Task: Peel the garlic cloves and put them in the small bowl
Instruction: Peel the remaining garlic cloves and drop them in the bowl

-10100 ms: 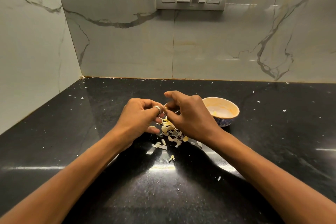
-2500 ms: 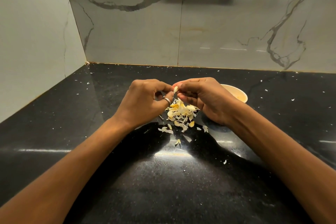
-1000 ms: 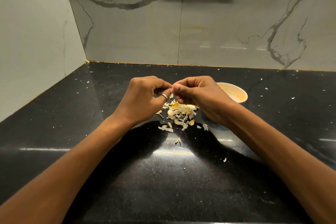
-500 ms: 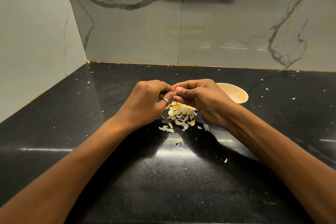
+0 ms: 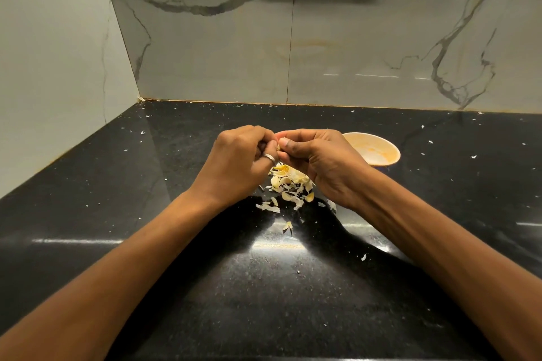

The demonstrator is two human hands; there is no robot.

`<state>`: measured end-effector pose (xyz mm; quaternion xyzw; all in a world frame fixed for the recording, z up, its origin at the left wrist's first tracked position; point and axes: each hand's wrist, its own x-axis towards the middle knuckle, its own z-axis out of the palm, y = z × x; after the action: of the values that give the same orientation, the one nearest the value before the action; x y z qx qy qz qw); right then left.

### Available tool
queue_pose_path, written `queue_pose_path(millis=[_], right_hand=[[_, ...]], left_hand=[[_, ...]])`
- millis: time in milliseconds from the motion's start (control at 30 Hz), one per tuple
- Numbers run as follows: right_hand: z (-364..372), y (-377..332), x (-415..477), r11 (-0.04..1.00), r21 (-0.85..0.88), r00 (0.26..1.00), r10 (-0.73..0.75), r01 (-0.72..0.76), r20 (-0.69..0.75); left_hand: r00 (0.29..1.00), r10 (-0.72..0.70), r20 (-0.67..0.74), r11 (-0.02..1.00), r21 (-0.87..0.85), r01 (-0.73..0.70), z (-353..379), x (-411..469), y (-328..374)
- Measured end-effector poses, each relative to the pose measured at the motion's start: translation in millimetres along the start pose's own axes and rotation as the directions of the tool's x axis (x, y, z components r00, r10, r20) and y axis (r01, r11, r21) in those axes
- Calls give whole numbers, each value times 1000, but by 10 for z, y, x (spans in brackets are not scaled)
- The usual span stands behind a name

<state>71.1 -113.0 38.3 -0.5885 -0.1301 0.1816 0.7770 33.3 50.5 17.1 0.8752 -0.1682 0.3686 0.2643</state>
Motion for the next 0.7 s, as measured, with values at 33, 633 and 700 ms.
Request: queue_pose_path(millis=[33, 633, 700], right_hand=[[-1, -8, 0, 1000, 9, 1000, 3, -3, 4], [-63, -87, -3, 1000, -9, 1000, 23, -23, 17], [-66, -73, 7, 1000, -24, 1000, -1, 1, 11]], left_hand=[[998, -59, 9, 995, -78, 60, -6, 7, 5], [984, -165, 69, 966, -190, 176, -113, 47, 3], [987, -145, 68, 973, -168, 155, -103, 42, -1]])
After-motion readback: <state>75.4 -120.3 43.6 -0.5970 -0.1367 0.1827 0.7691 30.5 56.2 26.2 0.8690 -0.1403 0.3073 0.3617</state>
